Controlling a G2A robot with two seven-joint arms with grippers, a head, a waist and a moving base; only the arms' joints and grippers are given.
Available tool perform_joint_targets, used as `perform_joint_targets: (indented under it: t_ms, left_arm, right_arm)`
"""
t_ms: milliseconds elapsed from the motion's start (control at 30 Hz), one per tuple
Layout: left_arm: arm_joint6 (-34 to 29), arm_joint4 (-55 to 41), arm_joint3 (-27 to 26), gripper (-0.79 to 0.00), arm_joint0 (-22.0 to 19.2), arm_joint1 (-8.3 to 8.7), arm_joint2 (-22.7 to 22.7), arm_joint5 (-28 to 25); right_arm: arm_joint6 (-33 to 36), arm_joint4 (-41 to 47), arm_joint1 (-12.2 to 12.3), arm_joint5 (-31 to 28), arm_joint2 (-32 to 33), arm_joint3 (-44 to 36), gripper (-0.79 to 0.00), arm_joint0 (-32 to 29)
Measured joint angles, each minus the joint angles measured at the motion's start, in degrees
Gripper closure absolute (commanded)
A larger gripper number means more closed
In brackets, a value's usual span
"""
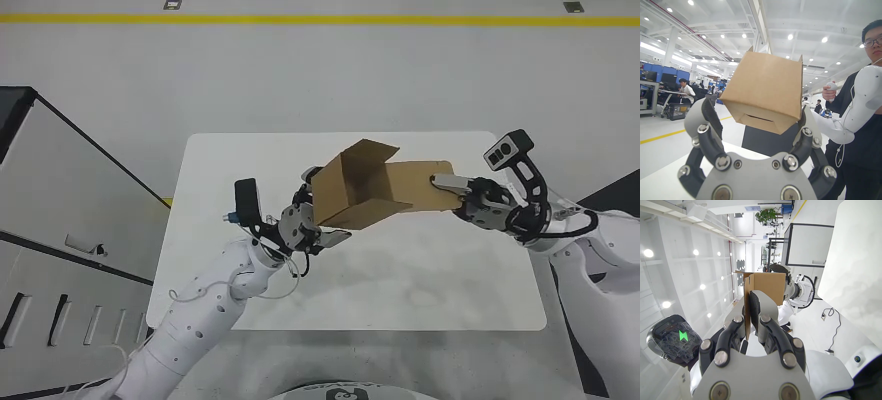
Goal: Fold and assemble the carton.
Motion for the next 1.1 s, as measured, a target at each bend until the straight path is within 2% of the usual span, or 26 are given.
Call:
perform_joint_targets:
  t_ms: [667, 767, 800, 833, 900, 1000, 1100]
  left_arm:
    - [0.7, 0.9, 0.6, -0.782, 0.2, -1.06, -0.5, -1.5]
    - [0.7, 1.1, 0.5, -0.416, 0.3, -1.16, -0.6, -1.7]
    - [0.7, 1.2, 0.5, -0.354, 0.4, -1.2, -0.7, -1.7]
    - [0.7, 1.2, 0.5, -0.317, 0.4, -1.23, -0.7, -1.8]
    - [0.6, 1.4, 0.5, -0.191, 0.6, -1.3, -0.8, -2.0]
    - [0.5, 1.4, 0.5, -0.068, 0.7, -1.39, -1.0, -2.1]
    - [0.5, 1.4, 0.4, -0.012, 0.8, -1.5, -1.2, -2.3]
  right_arm:
    - [0.3, -0.1, -0.4, 0.7, -2.2, 0.2, 0.0, 1.0]
    - [0.2, -0.2, -0.4, 1.0, -2.4, 0.3, 0.0, 1.1]
    - [0.1, -0.3, -0.4, 1.1, -2.4, 0.4, 0.0, 1.2]
    - [0.0, -0.3, -0.5, 1.1, -2.4, 0.4, 0.0, 1.2]
    - [-0.1, -0.4, -0.5, 1.3, -2.4, 0.4, 0.0, 1.2]
    - [-0.3, -0.5, -0.5, 1.6, -2.4, 0.5, 0.0, 1.2]
    - [-0.4, -0.6, -0.5, 1.9, -2.3, 0.6, 0.0, 1.2]
